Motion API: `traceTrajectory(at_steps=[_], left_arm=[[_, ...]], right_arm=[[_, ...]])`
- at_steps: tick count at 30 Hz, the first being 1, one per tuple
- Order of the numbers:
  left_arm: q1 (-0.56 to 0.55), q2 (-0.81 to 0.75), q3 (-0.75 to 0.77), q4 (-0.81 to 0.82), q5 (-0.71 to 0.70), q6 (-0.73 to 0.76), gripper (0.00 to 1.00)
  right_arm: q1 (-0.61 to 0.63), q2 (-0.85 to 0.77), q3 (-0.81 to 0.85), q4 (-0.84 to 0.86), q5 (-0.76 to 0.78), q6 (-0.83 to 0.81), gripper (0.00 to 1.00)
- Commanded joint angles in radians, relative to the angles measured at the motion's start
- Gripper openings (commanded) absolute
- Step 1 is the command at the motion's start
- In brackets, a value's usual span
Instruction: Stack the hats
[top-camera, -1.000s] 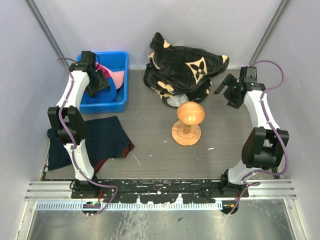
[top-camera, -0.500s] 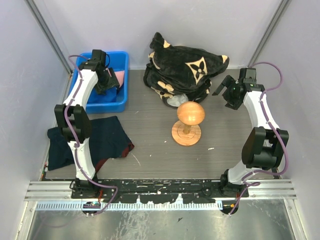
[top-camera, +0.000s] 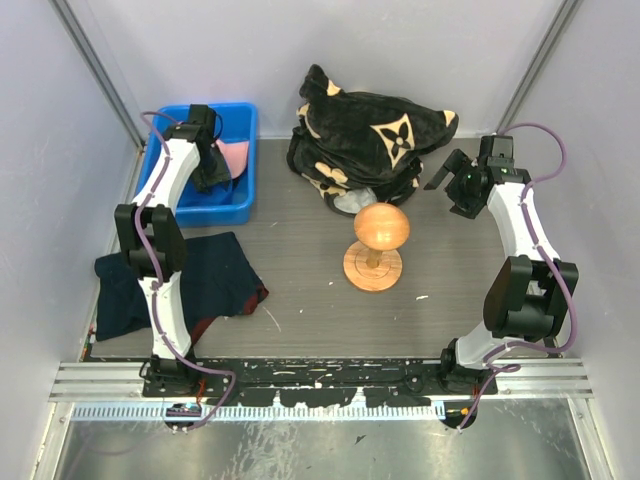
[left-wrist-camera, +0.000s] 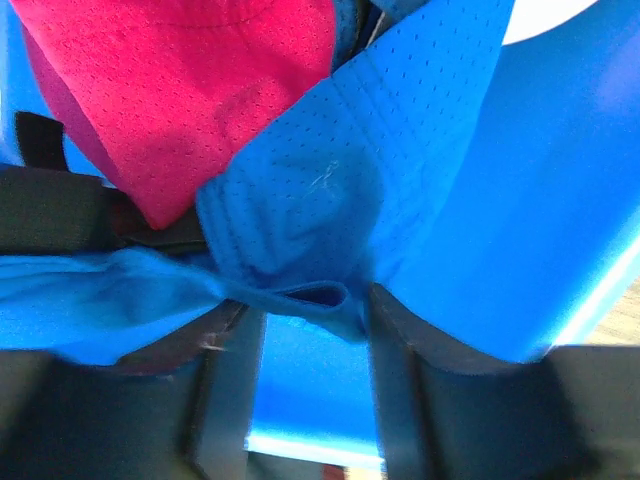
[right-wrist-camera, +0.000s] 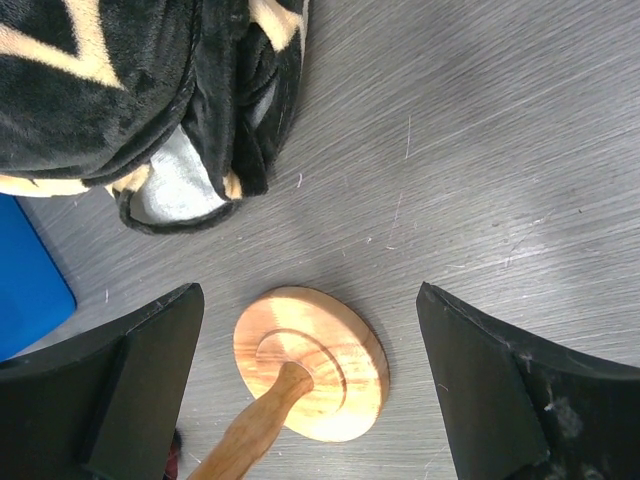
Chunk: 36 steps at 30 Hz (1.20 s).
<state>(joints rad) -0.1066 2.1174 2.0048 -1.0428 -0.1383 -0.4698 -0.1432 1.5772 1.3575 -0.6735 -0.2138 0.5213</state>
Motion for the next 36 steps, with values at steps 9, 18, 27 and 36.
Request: traceTrajectory(at_steps=[9,18,27,36], left_arm=[[0.018,0.086,0.166,-0.128,0.003,0.070,0.00],[0.047,-0.102,0.275,-0.165,0.235,-0.106,0.00],[0.045,-0.263,0.247,-0.018,0.599,-0.384,0.00],[0.027,-0.363,0.227,0.373,0.773,-0.824,0.00]], right_arm=[[-0.001,-0.089,0.031,0.021,0.004,-0.003,0.94],[-0.002,-0.165,0.158,0.068,0.068,0.040,0.94],[0.049,-0.134,0.396,0.134,-0.147,0.030,0.94],[0.216,-0.204,0.124,0.755,-0.482,0.302,0.93]])
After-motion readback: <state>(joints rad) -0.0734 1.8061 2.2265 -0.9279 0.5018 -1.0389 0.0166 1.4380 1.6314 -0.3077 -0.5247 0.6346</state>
